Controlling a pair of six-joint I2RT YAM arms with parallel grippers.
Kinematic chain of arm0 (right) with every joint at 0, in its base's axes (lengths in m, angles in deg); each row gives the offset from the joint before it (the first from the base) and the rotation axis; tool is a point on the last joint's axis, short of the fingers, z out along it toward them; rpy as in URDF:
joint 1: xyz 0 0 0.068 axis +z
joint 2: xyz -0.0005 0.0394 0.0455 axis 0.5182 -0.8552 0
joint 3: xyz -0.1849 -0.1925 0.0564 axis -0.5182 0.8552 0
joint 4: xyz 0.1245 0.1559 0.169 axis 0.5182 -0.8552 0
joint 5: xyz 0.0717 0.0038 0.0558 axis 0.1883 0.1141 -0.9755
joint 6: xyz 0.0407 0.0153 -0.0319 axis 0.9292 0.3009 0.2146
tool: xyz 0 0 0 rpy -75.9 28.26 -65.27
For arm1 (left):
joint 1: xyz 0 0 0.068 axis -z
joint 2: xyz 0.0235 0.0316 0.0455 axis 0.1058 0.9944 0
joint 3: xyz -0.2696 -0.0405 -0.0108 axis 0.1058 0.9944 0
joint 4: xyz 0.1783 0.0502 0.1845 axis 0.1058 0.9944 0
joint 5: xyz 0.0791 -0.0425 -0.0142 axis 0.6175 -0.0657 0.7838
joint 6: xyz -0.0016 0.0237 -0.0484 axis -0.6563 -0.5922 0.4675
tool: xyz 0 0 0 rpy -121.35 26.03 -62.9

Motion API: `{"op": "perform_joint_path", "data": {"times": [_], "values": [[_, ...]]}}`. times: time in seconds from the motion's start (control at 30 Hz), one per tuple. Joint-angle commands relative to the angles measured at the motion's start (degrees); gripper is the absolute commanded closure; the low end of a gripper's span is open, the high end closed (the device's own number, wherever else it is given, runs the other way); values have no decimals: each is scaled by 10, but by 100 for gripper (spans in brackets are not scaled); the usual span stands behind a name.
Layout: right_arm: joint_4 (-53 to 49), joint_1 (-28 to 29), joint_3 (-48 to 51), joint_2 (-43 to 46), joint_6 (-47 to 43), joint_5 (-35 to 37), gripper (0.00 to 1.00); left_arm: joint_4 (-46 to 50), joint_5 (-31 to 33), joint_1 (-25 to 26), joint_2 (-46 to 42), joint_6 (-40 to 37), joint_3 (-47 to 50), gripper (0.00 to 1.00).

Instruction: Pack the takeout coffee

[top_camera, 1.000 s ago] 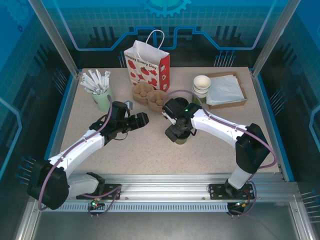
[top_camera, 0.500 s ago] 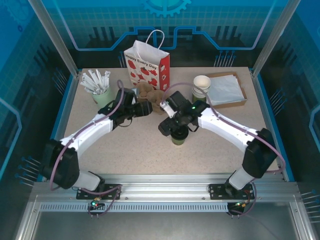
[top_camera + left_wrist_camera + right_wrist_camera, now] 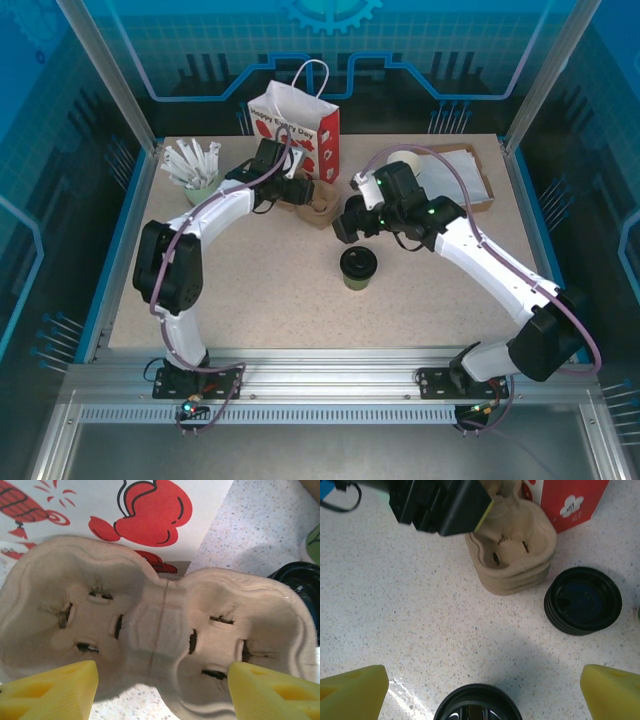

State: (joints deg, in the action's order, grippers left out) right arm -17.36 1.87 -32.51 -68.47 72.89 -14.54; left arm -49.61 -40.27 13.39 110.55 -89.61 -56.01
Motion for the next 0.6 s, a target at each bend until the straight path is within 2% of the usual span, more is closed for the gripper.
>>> {"op": "perform_joint_path", "data": {"times": [0.0,0.43,0.57], "values": [[7,-10,13,16,9,-16,0,42,-28,-6,38,-76,-52,29],[5,-15,18,12,10,-24,0,65,-18,-7,102,-102,-106,37],[9,-14,28,11,14,-25,0,76,-23,-7,113,-97,-119,46]]}}
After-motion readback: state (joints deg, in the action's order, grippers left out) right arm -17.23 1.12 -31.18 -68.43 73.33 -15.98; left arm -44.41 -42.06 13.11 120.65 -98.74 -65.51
